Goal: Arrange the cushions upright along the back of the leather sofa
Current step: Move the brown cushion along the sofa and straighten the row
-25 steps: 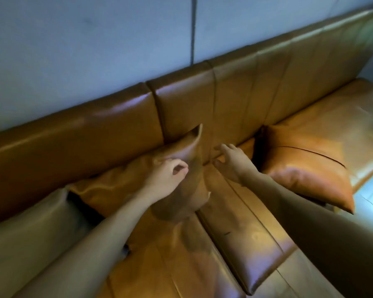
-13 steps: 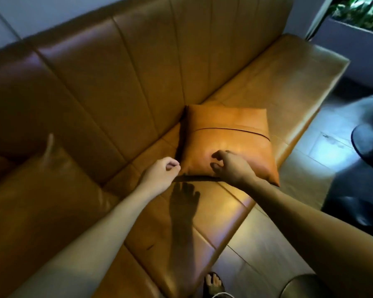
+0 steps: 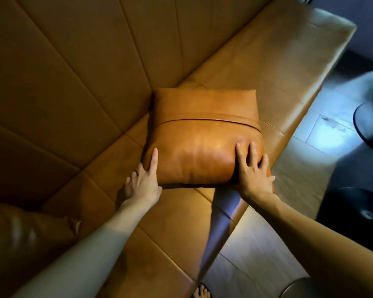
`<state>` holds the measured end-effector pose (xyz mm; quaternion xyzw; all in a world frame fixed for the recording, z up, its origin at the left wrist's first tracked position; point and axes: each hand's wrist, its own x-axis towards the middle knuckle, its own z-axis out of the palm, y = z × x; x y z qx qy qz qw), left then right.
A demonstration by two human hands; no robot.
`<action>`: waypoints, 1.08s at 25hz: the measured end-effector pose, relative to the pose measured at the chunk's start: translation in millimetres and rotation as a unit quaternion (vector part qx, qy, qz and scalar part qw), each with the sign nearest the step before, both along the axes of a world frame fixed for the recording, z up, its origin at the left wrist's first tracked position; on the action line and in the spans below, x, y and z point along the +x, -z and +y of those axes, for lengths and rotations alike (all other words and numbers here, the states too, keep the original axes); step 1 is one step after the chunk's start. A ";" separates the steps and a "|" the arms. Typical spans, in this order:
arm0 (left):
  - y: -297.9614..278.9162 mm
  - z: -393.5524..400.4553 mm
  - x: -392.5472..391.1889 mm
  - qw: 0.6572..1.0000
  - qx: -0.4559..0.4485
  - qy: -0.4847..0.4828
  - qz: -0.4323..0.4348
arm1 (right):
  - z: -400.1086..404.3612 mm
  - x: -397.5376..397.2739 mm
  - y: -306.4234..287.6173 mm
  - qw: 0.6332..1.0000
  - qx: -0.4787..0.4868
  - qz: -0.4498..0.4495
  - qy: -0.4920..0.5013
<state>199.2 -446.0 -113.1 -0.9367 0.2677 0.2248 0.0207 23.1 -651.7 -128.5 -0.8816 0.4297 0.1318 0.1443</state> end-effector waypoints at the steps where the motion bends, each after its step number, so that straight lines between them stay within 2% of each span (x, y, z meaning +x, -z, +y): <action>1: 1.6 2.9 0.8 0.999 0.003 0.024 -0.038 | -0.4 -2.1 4.3 1.000 -0.026 -0.015 -0.006; 4: -4.8 6.6 8.5 0.995 -0.028 0.055 -0.075 | -11.4 -3.9 -4.8 0.997 -0.035 -0.055 -0.031; 8: -53.4 9.0 22.0 0.997 -0.070 0.031 0.017 | -32.2 -2.7 -58.3 0.995 -0.013 -0.066 -0.068; 10: -94.0 15.7 41.3 0.993 -0.085 0.003 0.085 | -39.4 7.0 -95.4 0.993 0.001 -0.068 -0.095; 12: -149.8 25.8 62.5 0.991 -0.092 -0.022 0.098 | -42.5 25.8 -144.0 0.989 0.015 -0.080 -0.121; 16: -232.0 51.4 86.2 0.993 -0.089 -0.066 0.043 | -33.7 66.3 -219.4 0.981 0.062 -0.089 -0.161; 22: -265.4 92.0 82.6 0.988 -0.079 -0.123 0.057 | -7.2 86.3 -262.2 0.973 0.131 -0.042 -0.185; 24: -255.5 100.4 78.2 0.985 -0.091 -0.141 0.051 | 0.5 90.6 -258.2 0.975 0.114 -0.038 -0.186; 26: -239.3 103.7 64.4 0.988 -0.088 -0.124 -0.032 | 11.4 90.0 -245.2 0.980 0.042 -0.054 -0.188; 27: -232.5 102.9 56.8 0.989 -0.075 -0.082 -0.098 | 18.0 89.9 -239.6 0.978 -0.013 -0.070 -0.195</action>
